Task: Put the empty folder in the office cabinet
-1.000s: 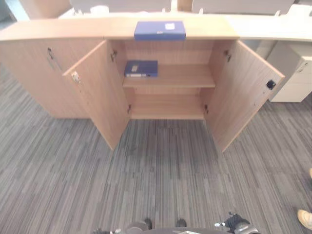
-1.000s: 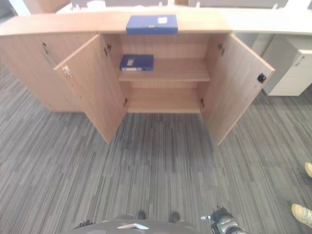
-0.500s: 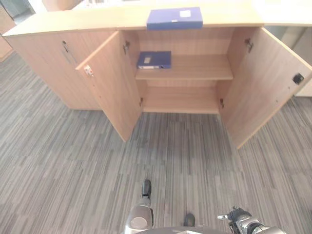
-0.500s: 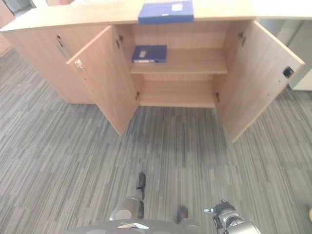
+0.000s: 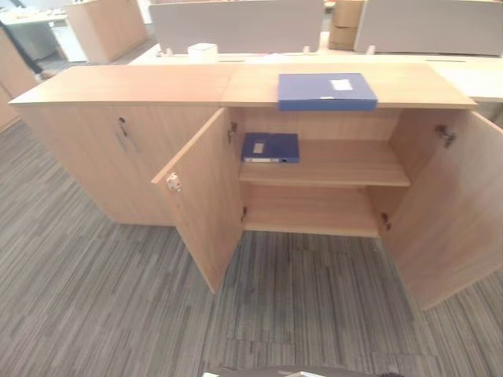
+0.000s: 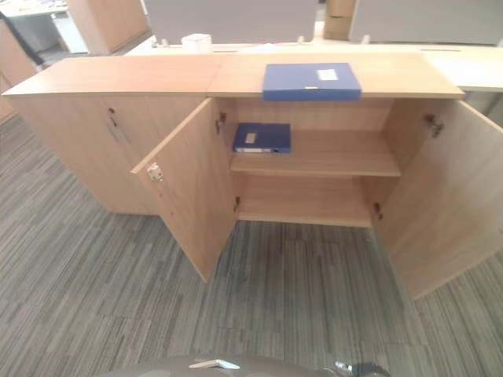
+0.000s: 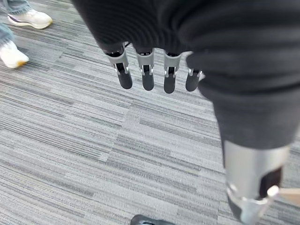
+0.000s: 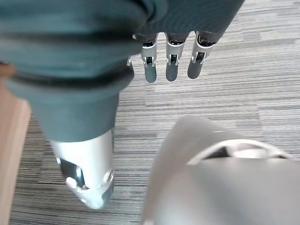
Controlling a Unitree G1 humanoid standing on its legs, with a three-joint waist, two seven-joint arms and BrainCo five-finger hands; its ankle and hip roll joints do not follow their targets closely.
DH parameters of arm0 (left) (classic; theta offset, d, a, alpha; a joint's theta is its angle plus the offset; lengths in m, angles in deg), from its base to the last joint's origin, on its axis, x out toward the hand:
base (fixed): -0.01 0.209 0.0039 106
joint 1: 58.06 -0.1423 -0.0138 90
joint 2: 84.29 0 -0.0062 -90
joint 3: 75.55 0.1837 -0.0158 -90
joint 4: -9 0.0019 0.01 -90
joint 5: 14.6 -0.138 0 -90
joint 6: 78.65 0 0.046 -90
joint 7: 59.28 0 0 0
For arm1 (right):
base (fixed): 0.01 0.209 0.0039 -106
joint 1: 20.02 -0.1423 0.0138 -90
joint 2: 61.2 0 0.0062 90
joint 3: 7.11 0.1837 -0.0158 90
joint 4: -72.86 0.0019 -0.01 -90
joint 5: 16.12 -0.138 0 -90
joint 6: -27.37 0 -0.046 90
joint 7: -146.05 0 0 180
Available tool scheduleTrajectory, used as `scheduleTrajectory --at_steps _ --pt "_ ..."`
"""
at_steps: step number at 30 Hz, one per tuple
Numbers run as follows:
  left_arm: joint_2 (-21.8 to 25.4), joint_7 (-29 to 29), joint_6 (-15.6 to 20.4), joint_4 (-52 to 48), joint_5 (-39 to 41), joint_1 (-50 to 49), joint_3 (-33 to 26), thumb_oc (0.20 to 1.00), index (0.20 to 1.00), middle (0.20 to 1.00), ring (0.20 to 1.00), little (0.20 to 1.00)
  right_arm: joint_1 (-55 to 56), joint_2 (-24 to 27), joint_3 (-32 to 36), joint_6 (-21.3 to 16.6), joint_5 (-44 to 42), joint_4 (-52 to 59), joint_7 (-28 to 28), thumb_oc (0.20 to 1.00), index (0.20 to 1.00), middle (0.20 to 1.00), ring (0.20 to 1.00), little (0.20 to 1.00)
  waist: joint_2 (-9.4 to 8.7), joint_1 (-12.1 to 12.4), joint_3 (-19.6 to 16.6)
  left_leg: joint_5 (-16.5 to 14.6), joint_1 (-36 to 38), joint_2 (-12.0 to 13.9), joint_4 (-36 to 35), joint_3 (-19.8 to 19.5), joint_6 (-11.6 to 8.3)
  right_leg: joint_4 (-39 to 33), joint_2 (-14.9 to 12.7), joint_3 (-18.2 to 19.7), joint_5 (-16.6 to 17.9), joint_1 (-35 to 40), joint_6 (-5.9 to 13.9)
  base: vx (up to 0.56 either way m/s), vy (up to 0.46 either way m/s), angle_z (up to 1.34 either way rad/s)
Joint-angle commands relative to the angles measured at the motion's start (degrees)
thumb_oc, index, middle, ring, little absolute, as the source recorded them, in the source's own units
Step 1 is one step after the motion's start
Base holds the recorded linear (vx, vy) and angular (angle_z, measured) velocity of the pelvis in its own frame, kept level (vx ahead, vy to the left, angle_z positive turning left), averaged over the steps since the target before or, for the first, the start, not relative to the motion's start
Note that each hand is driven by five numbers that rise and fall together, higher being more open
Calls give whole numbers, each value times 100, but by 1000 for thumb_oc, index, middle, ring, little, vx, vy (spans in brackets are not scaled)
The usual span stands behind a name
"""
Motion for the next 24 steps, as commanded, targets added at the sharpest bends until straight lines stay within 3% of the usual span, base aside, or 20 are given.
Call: scheduleTrajectory --at_steps 1,4,6,9,13,14,16,17,18,21,24 --pt "219 130 48 11 -10 -75 -75 1000 1000 1000 1000 1000 -325 388 214 -143 -427 210 138 1000 1000 1000 1000 1000 184 -152 699 -290 -384 269 0 -258 -540 -2572 804 -302 723 621 -144 313 -230 33" --pt "258 141 64 88 -127 -108 -172 1000 1000 1000 1000 1000 -232 362 365 -160 -650 158 148 1000 1000 1000 1000 1000 48 -398 819 -612 94 288 -24 -496 -681 -4028 1324 65 1124 400 75 437 -219 38" --pt "285 151 63 203 -290 -137 -258 1000 1000 1000 1000 1000 -145 339 439 -155 -695 118 133 1000 1000 1000 1000 1000 -44 -558 813 -807 364 358 -51 -618 -761 -4516 1607 246 1379 148 148 443 -209 34" --pt "241 219 65 341 -555 -182 -288 1000 1000 1000 1000 1000 11 273 504 -189 -792 58 111 1000 1000 1000 1000 1000 -194 -677 695 -1097 613 459 -59 -817 -816 -4587 1842 300 1392 170 33 352 -285 48" --pt "163 274 51 412 -540 -200 -362 1000 1000 1000 1000 1000 98 303 460 -226 -815 26 152 1000 1000 1000 1000 1000 -146 -773 510 -1297 609 859 377 -881 -986 -4545 2174 334 1204 368 -167 307 -341 35" --pt "133 273 43 384 -582 -206 -310 1000 1000 1000 1000 1000 107 328 388 -246 -782 67 184 1000 1000 1000 1000 1000 -140 -783 424 -1224 532 977 753 -880 -1089 -4534 2317 347 1017 512 -300 242 -283 -4" --pt "128 265 44 377 -570 -210 -291 1000 1000 1000 1000 1000 105 346 371 -243 -784 80 191 1000 1000 1000 1000 1000 -135 -796 402 -1151 478 1043 967 -890 -1148 -4520 2396 370 915 579 -364 205 -262 -23" --pt "120 233 50 346 -507 -208 -298 1000 1000 1000 1000 1000 101 371 333 -258 -798 117 209 1000 1000 1000 1000 1000 -142 -776 408 -887 260 1112 1601 -874 -1285 -4523 2547 411 654 806 -507 178 -258 -22" --pt "120 233 49 345 -507 -207 -298 1000 1000 1000 1000 1000 101 372 333 -258 -798 117 209 1000 1000 1000 1000 1000 -137 -781 410 -906 242 1118 1637 -881 -1290 -4520 2553 406 650 806 -512 164 -275 -9" --pt "154 181 66 233 -403 -173 -247 1000 1000 1000 1000 1000 58 451 315 -283 -837 180 273 1000 1000 1000 1000 1000 -236 -705 572 -280 -453 1091 3118 -935 -1385 -4519 2636 471 417 1133 -718 99 -227 -2" --pt "152 120 93 144 -298 -193 -203 1000 1000 1000 1000 1000 -4 548 302 -278 -820 153 326 1000 1000 1000 1000 1000 -288 -595 667 -275 -723 1174 3032 -715 -1318 -4549 2689 457 249 1374 -783 124 -150 -23"
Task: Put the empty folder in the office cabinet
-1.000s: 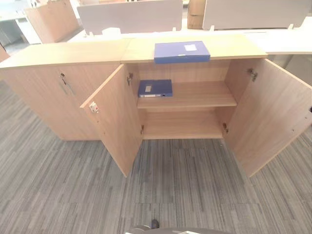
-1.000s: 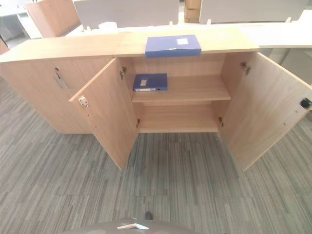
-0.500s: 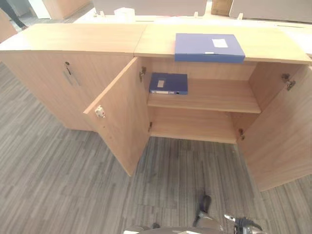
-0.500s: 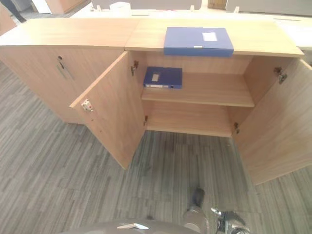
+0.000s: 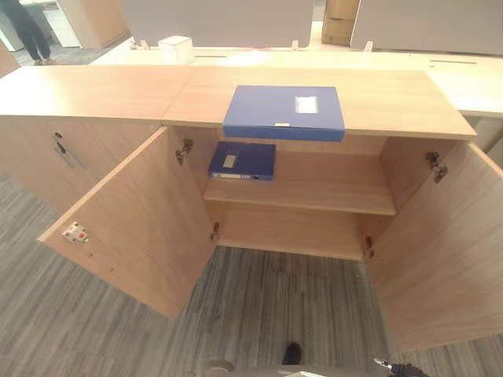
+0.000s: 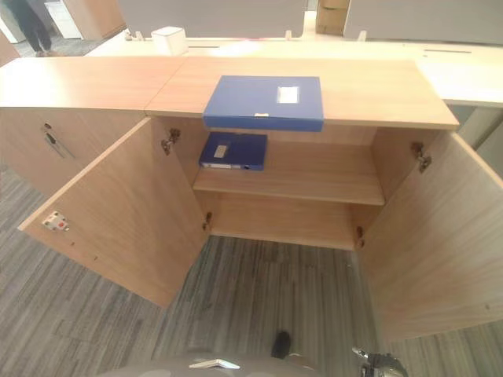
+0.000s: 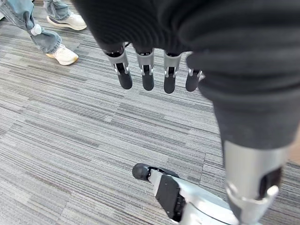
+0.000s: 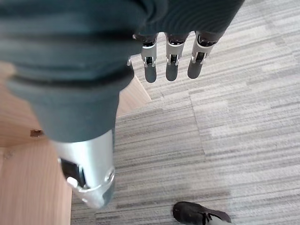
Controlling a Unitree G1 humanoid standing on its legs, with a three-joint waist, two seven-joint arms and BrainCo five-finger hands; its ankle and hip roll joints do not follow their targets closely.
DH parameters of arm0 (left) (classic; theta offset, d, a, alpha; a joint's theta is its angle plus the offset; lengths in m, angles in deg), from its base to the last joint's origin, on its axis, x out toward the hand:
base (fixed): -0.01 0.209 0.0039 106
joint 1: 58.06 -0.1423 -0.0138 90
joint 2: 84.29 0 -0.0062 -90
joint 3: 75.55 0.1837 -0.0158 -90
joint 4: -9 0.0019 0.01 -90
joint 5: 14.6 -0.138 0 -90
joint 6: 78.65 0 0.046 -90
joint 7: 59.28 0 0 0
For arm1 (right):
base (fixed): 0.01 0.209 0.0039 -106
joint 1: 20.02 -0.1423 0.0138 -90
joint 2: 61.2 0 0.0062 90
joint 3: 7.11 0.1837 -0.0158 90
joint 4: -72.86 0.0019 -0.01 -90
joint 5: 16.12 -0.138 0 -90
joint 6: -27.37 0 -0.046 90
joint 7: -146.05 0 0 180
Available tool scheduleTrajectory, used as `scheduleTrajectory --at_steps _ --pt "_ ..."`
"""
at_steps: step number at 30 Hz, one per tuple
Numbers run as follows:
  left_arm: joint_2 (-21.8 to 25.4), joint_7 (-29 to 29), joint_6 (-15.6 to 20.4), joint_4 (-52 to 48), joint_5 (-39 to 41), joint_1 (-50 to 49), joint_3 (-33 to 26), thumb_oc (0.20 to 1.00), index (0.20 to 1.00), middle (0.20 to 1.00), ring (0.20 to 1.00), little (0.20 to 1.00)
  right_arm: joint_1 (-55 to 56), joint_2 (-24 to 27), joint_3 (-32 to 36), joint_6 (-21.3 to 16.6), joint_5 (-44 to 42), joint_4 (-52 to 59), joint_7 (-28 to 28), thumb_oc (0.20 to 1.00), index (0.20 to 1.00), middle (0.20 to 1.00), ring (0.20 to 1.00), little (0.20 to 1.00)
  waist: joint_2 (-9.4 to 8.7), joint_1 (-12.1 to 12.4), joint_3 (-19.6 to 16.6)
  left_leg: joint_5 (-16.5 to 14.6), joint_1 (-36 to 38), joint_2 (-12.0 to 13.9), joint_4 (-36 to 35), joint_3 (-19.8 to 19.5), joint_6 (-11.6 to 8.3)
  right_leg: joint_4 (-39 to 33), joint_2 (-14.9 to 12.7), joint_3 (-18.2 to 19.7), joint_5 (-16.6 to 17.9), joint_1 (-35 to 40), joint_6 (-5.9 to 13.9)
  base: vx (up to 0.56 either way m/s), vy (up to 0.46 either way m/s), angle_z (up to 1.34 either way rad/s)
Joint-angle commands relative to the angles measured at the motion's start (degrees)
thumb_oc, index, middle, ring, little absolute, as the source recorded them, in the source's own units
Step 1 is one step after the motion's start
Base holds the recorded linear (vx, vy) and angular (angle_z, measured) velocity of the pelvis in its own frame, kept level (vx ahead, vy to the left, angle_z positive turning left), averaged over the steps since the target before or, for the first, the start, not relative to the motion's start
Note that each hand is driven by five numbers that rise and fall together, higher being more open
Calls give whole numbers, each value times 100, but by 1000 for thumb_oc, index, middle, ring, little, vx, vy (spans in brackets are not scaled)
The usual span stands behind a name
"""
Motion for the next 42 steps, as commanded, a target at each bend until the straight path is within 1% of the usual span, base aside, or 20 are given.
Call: scheduleTrajectory --at_steps 1,2,3,4,5,6,7,10,11,12,13,14,17,19,20,31,35,37,39,42 --pt "257 -15 48 -123 78 -7 141 1000 1000 1000 1000 1000 -309 279 26 -67 -140 -61 198 1000 1000 1000 1000 1000 1 62 458 -115 -28 -107 -1481 433 640 48 -310 203 -547 214 796 371 47 15" --pt "2555 -376 -541 208 390 2739 275 1000 1000 1000 1000 1000 -587 679 -423 172 154 -122 -283 1000 1000 1000 1000 1000 123 -301 197 -361 26 19 -2245 837 639 17 -317 423 -644 360 912 314 77 22" --pt "2576 -386 -533 241 395 2792 297 1000 1000 1000 1000 1000 -612 663 -402 170 156 -133 -285 1000 1000 1000 1000 1000 89 -287 219 -324 34 -3 -2282 843 644 17 -339 425 -637 352 915 285 158 18" --pt "2086 -544 -183 29 328 1722 251 1000 1000 1000 1000 1000 -532 664 -384 86 145 -76 -291 1000 1000 1000 1000 1000 128 -260 270 -289 -59 -26 -2537 820 624 40 -346 482 -629 341 943 8 59 8" --pt "2086 -544 -183 29 328 1722 251 1000 1000 1000 1000 1000 -532 664 -384 86 145 -76 -291 1000 1000 1000 1000 1000 128 -260 270 -289 -59 -26 -2537 820 624 40 -346 482 -629 341 943 24 111 -14" --pt "1840 -588 -113 -242 632 1412 159 1000 1000 1000 1000 1000 -561 631 -317 154 185 -59 -178 1000 1000 1000 1000 1000 203 -225 269 -84 -192 -27 -2956 714 592 34 -330 491 -636 323 969 78 130 -55" --pt "1719 -457 13 -442 950 1330 73 1000 1000 1000 1000 1000 -526 663 -233 108 230 -77 -70 1000 1000 1000 1000 1000 347 -204 306 282 -335 -45 -3400 523 541 32 -279 593 -733 451 945 121 153 -88" --pt "1839 -258 131 -704 1155 1532 -71 1000 1000 1000 1000 1000 -458 621 -155 88 289 -138 3 1000 1000 1000 1000 1000 436 -279 224 331 -35 -13 -3768 558 511 38 -214 614 -795 578 932 168 106 -48" --pt "1423 66 234 -831 1131 1500 2 1000 1000 1000 1000 1000 -415 481 -146 71 252 -135 76 1000 1000 1000 1000 1000 401 -304 195 328 55 -43 -3853 564 531 38 -222 625 -784 602 919 108 63 1" --pt "1423 66 234 -831 1131 1500 2 1000 1000 1000 1000 1000 -415 481 -146 71 252 -135 76 1000 1000 1000 1000 1000 401 -304 195 328 55 -43 -3853 564 531 38 -222 625 -784 602 919 91 38 -14" --pt "1091 275 393 -1075 1157 1362 112 1000 1000 1000 1000 1000 -363 364 -172 21 251 -122 168 1000 1000 1000 1000 1000 377 -300 179 322 194 -69 -3968 595 547 36 -230 648 -787 625 914 91 38 -30" --pt "628 513 616 -1760 1226 1098 301 1000 1000 1000 1000 1000 -245 188 -183 -43 223 -99 294 1000 1000 1000 1000 1000 315 -286 169 314 340 -94 -4130 648 577 29 -246 654 -789 640 920 110 45 -52" --pt "424 735 727 -2336 1318 877 346 1000 1000 1000 1000 1000 -198 34 -153 -70 149 -75 386 1000 1000 1000 1000 1000 264 -253 178 305 439 -125 -4261 660 614 31 -261 664 -775 624 950 37 22 -18" --pt "396 809 788 -2592 1319 806 384 1000 1000 1000 1000 1000 -192 -21 -152 -86 116 -64 420 1000 1000 1000 1000 1000 246 -243 176 281 459 -143 -4300 650 632 30 -278 663 -766 609 972 29 52 20" --pt "381 861 884 -3181 1309 653 468 1000 1000 1000 1000 1000 -167 -102 -145 -119 27 0 445 1000 1000 1000 1000 1000 210 -231 169 225 493 -172 -4342 685 664 23 -319 671 -739 599 1023 37 68 21" --pt "341 749 1010 -4695 1406 377 641 1000 1000 1000 1000 1000 -66 -222 -235 -123 133 158 483 1000 1000 1000 1000 1000 125 -252 118 23 578 -236 -4342 764 748 17 -457 736 -685 592 1136 33 53 4" --pt "424 855 1057 -5255 1191 381 696 1000 1000 1000 1000 1000 -13 -291 -251 -186 99 309 579 1000 1000 1000 1000 1000 79 -284 108 -21 611 -242 -4342 810 759 17 -474 798 -683 602 1158 35 27 -6" --pt "652 1045 1112 -5813 630 501 771 1000 1000 1000 1000 1000 5 -322 -389 -259 186 497 639 1000 1000 1000 1000 1000 54 -332 91 -54 650 -224 -4342 852 755 17 -479 844 -679 596 1173 44 21 -7" --pt "728 1101 1114 -5938 433 544 789 1000 1000 1000 1000 1000 7 -327 -432 -272 199 530 627 1000 1000 1000 1000 1000 48 -339 85 -63 663 -220 -4342 864 751 17 -481 857 -678 596 1176 29 13 -6" --pt "1292 1431 1027 -6497 -912 856 849 1000 1000 1000 1000 1000 -15 -348 -560 -330 209 603 513 1000 1000 1000 1000 1000 12 -383 40 -106 710 -204 -4342 912 731 17 -480 898 -677 607 1191 46 10 -9"
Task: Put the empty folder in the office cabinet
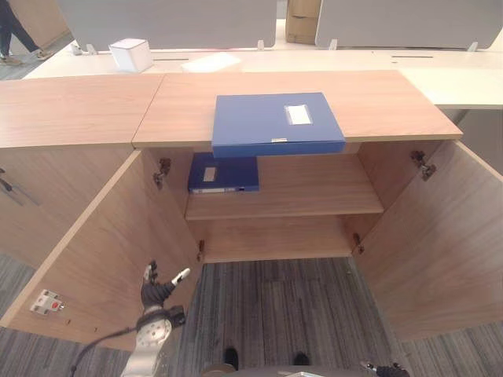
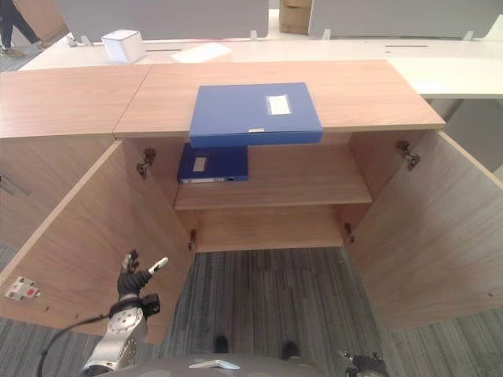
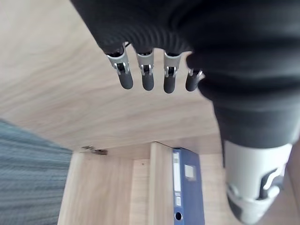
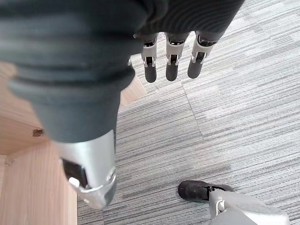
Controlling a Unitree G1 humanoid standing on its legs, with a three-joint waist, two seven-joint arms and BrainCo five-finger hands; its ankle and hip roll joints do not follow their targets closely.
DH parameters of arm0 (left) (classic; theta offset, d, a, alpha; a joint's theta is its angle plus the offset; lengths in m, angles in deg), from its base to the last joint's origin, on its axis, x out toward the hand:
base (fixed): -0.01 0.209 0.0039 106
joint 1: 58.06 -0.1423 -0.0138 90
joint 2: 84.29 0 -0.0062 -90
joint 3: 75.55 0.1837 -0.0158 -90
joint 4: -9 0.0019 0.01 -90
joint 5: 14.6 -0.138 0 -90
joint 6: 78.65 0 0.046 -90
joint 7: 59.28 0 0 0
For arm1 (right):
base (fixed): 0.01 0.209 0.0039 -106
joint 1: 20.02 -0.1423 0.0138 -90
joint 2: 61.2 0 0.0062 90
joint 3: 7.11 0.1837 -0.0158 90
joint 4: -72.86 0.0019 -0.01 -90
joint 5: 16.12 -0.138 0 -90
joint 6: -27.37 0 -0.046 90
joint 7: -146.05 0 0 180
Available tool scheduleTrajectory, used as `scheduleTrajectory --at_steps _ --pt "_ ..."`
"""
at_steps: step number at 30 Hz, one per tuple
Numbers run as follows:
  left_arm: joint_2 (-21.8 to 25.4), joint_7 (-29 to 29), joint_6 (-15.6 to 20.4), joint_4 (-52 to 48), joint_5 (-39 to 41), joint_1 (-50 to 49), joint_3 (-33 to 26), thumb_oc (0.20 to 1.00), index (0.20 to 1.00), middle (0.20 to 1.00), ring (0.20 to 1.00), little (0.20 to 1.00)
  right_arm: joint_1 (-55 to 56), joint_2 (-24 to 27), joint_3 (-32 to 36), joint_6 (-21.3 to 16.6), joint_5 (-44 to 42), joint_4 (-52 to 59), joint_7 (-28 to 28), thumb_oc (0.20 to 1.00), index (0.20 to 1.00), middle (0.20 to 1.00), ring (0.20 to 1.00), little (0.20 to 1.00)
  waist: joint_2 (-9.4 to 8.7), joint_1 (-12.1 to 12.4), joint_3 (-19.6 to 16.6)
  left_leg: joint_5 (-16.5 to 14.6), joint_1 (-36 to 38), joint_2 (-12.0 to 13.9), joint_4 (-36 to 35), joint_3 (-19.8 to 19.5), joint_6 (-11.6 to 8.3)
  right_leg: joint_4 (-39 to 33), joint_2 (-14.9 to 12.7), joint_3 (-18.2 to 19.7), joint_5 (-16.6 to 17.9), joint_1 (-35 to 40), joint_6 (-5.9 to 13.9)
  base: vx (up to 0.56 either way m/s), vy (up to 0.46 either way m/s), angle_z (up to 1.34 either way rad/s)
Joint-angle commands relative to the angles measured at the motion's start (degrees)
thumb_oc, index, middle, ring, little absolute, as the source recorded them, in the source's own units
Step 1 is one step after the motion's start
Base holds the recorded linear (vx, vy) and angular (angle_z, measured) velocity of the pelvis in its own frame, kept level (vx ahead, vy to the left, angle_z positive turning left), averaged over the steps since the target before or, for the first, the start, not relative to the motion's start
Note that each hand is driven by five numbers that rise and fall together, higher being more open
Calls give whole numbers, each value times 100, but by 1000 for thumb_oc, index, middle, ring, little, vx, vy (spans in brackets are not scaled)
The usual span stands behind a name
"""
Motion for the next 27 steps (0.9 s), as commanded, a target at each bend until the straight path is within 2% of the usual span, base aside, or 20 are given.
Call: scheduleTrajectory --at_steps 1,6,7,8,10,12,18,21,27 --pt "791 547 216 -525 -1857 700 -179 1000 1000 1000 1000 1000 -346 114 -258 -204 49 -54 -5 1000 1000 1000 1000 1000 -214 -87 4 -590 180 96 3 165 -219 2 -144 149 -531 218 272 52 8 -12" --pt "1766 1458 48 -1192 -3610 1273 -536 1000 1000 1000 1000 1000 -333 73 -245 -274 -194 -104 -47 1000 1000 1000 1000 1000 -240 -151 -83 -661 267 111 3 243 -252 2 -142 195 -556 264 296 39 2 -7" --pt "1768 1466 41 -1195 -3627 1277 -536 1000 1000 1000 1000 1000 -341 65 -244 -274 -195 -106 -47 1000 1000 1000 1000 1000 -248 -150 -76 -663 270 111 3 244 -253 2 -142 196 -558 265 295 38 -2 -5" --pt "2120 1660 -92 -1303 -4138 1567 -626 1000 1000 1000 1000 1000 -329 70 -273 -275 -191 -162 -58 1000 1000 1000 1000 1000 -247 -175 -103 -675 292 126 3 262 -268 2 -141 204 -564 272 306 33 -2 -7" --pt "2305 1733 -167 -1315 -4372 1753 -619 1000 1000 1000 1000 1000 -335 81 -298 -267 -177 -182 -81 1000 1000 1000 1000 1000 -243 -191 -112 -678 297 134 3 270 -276 2 -138 211 -565 275 308 32 0 -7" --pt "2971 1827 -410 -1207 -5097 2553 -346 1000 1000 1000 1000 1000 -316 160 -409 -247 -76 -292 -134 1000 1000 1000 1000 1000 -192 -298 -176 -692 316 149 3 318 -299 2 -135 229 -560 271 337 31 8 -4" --pt "3470 1787 -530 -872 -5577 3242 186 1000 1000 1000 1000 1000 -291 235 -433 -241 -21 -364 -186 1000 1000 1000 1000 1000 -164 -389 -208 -690 306 157 3 356 -311 2 -137 240 -547 249 368 -1 -1 -1" --pt "3745 1582 -537 -481 -5894 3772 833 1000 1000 1000 1000 1000 -224 306 -478 -238 5 -378 -214 1000 1000 1000 1000 1000 -107 -519 -246 -686 299 163 3 410 -317 2 -147 257 -534 223 394 5 4 -4" --pt "3705 1378 -534 242 -6156 4667 1937 1000 1000 1000 1000 1000 -205 392 -428 -283 -110 -345 -188 1000 1000 1000 1000 1000 -35 -673 -237 -663 242 162 3 461 -321 2 -152 275 -491 142 427 -9 1 -6"
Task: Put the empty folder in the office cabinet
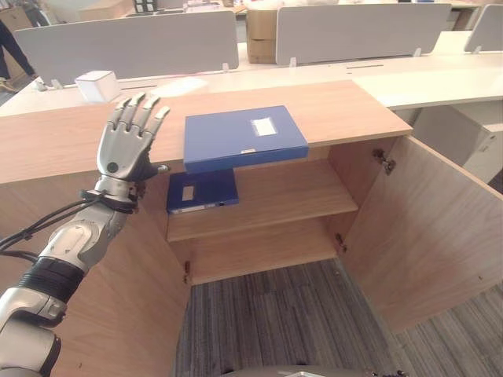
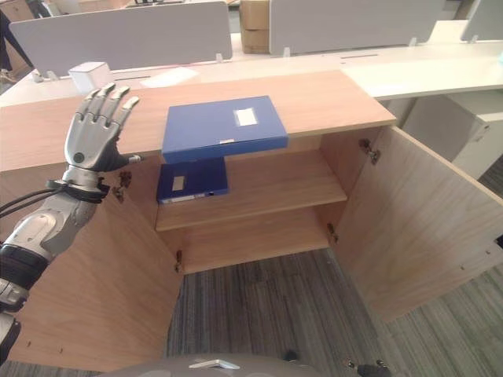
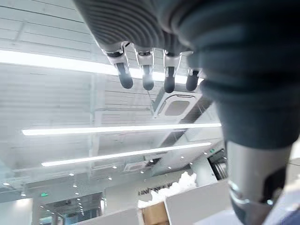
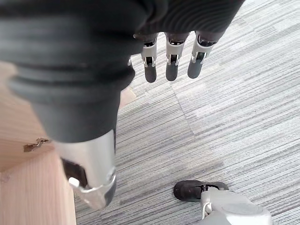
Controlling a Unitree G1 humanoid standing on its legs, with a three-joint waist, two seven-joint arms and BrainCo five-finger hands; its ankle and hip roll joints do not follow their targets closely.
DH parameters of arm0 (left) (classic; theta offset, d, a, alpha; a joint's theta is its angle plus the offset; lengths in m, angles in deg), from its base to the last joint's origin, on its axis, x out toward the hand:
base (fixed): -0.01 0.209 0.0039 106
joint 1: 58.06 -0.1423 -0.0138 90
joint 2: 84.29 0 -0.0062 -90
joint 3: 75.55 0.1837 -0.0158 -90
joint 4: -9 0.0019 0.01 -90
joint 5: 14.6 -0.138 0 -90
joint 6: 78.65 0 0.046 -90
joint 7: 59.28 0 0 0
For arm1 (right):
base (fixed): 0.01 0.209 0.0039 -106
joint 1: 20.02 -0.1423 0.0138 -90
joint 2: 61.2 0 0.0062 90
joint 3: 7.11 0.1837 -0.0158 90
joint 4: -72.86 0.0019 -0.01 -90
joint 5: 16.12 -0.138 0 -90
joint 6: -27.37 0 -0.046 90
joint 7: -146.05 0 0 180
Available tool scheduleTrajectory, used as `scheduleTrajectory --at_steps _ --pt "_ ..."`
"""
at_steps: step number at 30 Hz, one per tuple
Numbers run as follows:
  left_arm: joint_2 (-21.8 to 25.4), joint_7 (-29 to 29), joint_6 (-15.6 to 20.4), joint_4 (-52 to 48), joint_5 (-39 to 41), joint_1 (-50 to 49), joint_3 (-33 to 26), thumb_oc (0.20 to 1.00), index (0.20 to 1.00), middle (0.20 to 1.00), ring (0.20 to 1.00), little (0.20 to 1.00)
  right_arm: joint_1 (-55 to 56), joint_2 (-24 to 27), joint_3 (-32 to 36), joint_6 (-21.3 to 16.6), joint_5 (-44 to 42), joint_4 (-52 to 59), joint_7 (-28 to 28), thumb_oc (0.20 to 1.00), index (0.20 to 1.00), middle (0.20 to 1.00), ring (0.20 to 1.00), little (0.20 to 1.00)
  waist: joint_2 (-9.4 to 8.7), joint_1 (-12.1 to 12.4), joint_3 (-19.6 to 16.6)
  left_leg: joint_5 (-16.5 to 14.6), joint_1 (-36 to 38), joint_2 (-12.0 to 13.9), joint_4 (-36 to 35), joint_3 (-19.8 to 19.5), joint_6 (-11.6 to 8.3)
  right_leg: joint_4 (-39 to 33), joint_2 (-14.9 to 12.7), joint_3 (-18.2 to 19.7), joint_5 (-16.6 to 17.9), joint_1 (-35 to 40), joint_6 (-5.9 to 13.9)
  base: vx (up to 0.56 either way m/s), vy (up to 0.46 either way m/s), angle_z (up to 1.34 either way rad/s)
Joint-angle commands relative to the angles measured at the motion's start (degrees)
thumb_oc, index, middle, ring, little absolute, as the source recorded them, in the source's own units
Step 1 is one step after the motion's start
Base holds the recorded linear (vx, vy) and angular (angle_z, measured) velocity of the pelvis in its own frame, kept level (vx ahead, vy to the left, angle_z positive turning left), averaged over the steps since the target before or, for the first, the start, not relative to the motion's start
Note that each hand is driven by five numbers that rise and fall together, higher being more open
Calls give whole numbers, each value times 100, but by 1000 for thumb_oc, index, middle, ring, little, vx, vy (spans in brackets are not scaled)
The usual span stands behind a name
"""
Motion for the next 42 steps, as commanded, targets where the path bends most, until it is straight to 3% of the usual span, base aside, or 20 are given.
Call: scheduleTrajectory --at_steps 1,8,25,42 --pt "180 -27 -97 466 -163 863 -87 1000 1000 1000 1000 1000 -364 130 -100 -138 -3 -93 64 1000 1000 1000 1000 1000 -213 -122 166 -685 138 125 4 181 -288 13 -185 15 -558 198 443 -22 -2 -9" --pt "-204 -118 -175 1024 -212 1268 497 1000 1000 1000 1000 1000 -356 161 24 -165 -151 -147 162 1000 1000 1000 1000 1000 -161 -257 229 -647 -13 149 4 269 -287 13 -182 83 -496 4 478 -26 -7 -7" --pt "-445 70 -326 1342 11 819 49 1000 1000 1000 1000 1000 -186 124 153 -208 -239 -175 284 1000 1000 1000 1000 1000 -237 -321 198 -676 39 203 4 359 -310 13 -123 160 -528 17 458 1 -2 -4" --pt "-174 336 -518 1896 442 1102 -174 1000 1000 1000 1000 1000 -55 107 144 -250 -318 -174 331 1000 1000 1000 1000 1000 -482 -381 219 -635 0 358 4 468 -388 13 1 202 -484 -72 443 -2 -4 -1"
